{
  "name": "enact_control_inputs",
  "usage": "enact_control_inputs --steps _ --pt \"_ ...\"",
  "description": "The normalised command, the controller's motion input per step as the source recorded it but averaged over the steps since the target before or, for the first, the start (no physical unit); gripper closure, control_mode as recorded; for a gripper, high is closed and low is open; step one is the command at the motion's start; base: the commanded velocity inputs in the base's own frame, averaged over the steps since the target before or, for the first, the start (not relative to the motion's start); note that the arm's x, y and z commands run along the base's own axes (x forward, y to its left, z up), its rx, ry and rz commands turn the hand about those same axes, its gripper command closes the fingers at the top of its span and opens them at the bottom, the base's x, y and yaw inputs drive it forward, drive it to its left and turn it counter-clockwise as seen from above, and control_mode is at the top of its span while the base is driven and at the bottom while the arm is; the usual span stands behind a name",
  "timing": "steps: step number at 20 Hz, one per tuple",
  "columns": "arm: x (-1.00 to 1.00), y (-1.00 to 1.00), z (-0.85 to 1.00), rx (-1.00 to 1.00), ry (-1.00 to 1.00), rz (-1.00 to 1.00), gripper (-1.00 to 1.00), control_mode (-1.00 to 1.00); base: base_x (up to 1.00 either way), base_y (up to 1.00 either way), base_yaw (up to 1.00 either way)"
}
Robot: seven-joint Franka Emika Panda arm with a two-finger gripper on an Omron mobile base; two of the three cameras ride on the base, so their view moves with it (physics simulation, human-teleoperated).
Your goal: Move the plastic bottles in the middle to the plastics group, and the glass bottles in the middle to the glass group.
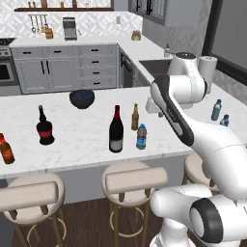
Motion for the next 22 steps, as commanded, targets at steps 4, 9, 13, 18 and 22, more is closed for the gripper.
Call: enact_control_inputs --steps 4,9,13,18,22 --pt "0.0 0.03 0.0 0.0 0.0 0.0 -1.0 -1.0 0.0 0.0 0.0" --pt "0.0 0.48 0.0 0.0 -0.07 0.0 -1.0 -1.0 0.0 0.0 0.0" --pt "0.02 1.0 0.0 0.0 -0.1 0.0 -1.0 -1.0 0.0 0.0 0.0" --pt "0.06 0.91 -0.01 0.0 -0.08 0.0 -1.0 -1.0 0.0 0.0 0.0" --pt "0.23 0.46 -0.08 0.0 -0.07 -0.03 -1.0 -1.0 0.0 0.0 0.0"
